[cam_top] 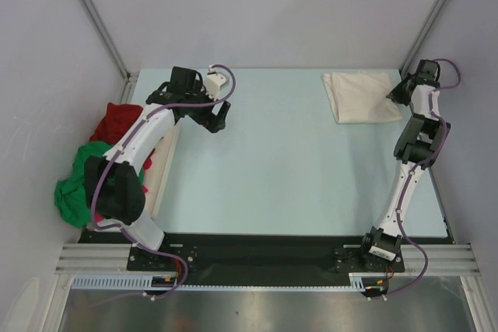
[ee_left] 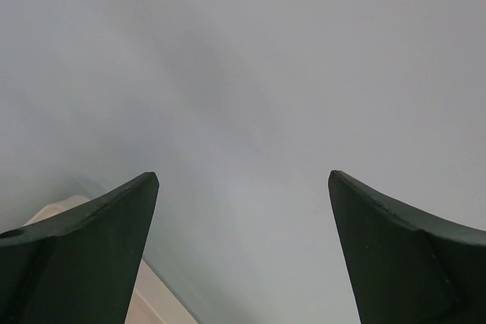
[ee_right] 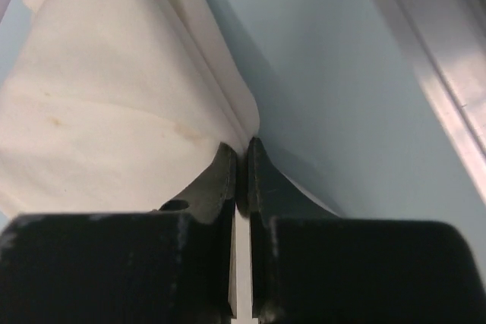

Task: Fold and stack the t-shirts
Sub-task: Neatly place the folded tshirt to the corner

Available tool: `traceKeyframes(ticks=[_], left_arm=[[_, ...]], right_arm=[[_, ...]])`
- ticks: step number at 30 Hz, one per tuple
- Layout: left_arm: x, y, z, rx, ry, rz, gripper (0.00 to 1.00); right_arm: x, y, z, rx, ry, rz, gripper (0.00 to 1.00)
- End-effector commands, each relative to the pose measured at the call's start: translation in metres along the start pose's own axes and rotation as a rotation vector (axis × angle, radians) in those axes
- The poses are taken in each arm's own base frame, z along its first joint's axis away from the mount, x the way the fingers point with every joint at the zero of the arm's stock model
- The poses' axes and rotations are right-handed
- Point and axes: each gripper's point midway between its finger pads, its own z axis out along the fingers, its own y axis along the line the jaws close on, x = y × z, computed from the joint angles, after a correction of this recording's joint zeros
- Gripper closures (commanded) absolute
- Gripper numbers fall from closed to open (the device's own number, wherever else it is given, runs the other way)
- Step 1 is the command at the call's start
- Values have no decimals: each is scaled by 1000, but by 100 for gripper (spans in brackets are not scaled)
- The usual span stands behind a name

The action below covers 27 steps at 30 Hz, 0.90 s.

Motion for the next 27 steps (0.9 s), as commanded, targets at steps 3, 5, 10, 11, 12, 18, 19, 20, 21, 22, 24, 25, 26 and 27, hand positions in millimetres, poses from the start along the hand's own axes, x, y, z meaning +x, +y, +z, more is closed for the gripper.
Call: traceKeyframes(ticks=[3,5,10,11,12,18,19,20,21,22,24,25,26,27], left_arm=[[-17,13,-10,-45,-31,32,0],[-16,15,-9,-52,-24,33,0],[-16,17,-8,-56,-19,33,0],[-15,17,-8,-55,-16,32,0],[-15,18,-8,-59,-17,33,0],[-15,18,-9,-61,-17,41,0],[-16,18,-10,-63,-19,40,0],[-17,18,-11,-64,-20,45,0],[-17,18,-14,-69,-21,49,0],[-18,19,-16,-74,-24,61,0],[-18,20,-21,-85,-22,71,0],[-18,21,-24,-96,-21,77,0],[-18,21,-27,-100,-22,87,0],[-18,20,-34,-104,-23,93,0]], right_arm=[[-60,-30,-5,100,-182,-22,100],[-66,-34,-5,121,-204,-38,100],[-74,-47,-8,162,-230,-38,100],[-76,-48,-11,167,-235,-42,100],[-78,-47,-13,169,-242,-48,100],[-93,-34,-34,197,-294,-102,64],[-93,-31,-36,203,-295,-111,53],[-94,-29,-39,211,-300,-125,44],[-99,-24,-48,213,-314,-136,27],[-96,-23,-50,234,-312,-147,22],[-103,-11,-70,239,-335,-165,15],[-103,-10,-76,258,-341,-164,14],[-95,-10,-79,270,-327,-166,10],[-101,-1,-98,267,-352,-162,9]])
